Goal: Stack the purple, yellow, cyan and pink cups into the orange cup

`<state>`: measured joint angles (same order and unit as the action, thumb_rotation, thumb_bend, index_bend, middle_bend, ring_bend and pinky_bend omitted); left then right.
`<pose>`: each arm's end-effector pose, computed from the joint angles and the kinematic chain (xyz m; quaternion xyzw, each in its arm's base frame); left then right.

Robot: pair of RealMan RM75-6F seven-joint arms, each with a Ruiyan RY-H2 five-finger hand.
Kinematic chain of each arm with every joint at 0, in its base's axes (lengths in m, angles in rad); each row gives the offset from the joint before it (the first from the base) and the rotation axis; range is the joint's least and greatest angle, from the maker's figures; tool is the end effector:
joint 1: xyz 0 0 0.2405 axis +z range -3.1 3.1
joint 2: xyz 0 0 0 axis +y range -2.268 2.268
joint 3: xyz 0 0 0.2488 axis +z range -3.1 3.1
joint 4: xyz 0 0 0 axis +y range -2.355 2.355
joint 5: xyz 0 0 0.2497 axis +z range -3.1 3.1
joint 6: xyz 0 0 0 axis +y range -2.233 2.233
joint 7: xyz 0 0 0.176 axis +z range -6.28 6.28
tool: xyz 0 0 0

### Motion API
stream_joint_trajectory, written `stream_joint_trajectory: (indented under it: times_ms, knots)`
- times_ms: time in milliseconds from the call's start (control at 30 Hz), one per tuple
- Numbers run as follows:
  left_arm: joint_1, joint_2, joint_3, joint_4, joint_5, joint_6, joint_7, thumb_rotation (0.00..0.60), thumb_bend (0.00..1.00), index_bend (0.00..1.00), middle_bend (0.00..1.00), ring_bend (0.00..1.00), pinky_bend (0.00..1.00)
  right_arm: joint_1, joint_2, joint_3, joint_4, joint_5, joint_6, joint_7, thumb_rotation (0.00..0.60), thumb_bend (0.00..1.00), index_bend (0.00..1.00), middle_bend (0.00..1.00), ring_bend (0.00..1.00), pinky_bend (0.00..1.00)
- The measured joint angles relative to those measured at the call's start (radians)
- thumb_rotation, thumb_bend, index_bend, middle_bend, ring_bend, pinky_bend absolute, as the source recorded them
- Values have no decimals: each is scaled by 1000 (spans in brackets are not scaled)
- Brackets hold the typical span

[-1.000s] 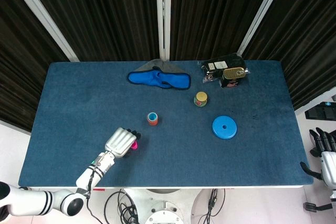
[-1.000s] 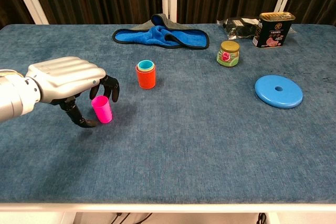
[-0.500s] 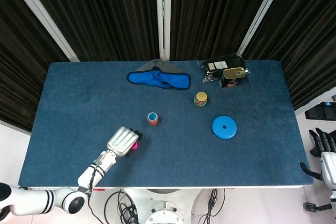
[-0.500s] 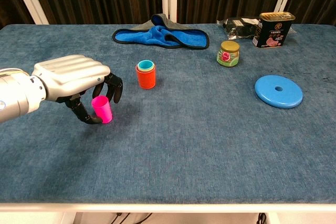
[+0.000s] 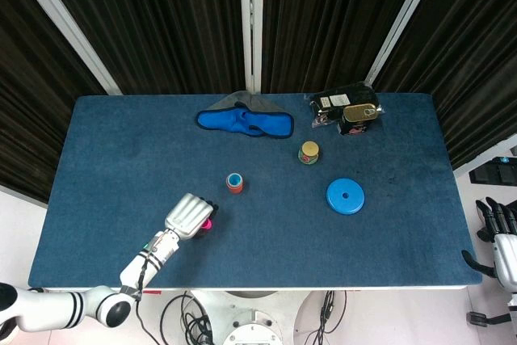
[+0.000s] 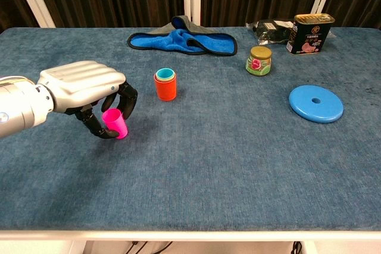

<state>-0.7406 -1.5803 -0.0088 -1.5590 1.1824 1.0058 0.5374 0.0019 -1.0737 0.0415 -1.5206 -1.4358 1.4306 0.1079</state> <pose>-0.1309 0.3102 -0.1044 -0.8237 -0.2923 -0.3107 0.3736 -0.3776 -0.1846 0.1436 0.5650 -0.4334 0.3294 0.6200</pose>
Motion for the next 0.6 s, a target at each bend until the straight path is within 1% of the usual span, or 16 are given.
stream_joint_trajectory:
  times_ms: [167, 300, 433, 600]
  knots:
    - [2, 24, -12, -34, 9, 12, 3, 600, 267, 549, 548, 572, 724, 0, 2, 1, -3, -1, 3, -1, 600, 169, 0, 0, 0, 0]
    - [3, 66, -40, -86, 15, 42, 17, 600, 267, 547, 546, 572, 724, 1, 4, 2, -6, -2, 4, -2, 600, 169, 0, 0, 0, 0]
    - [-6, 114, -101, -139, 10, 70, 32, 600, 268, 544, 544, 572, 724, 3, 3, 2, -6, -4, 1, -2, 600, 169, 0, 0, 0, 0]
    - [-40, 130, -194, -175, -40, 62, -5, 600, 268, 541, 538, 572, 724, 7, 2, -1, -6, -8, -5, -4, 600, 169, 0, 0, 0, 0]
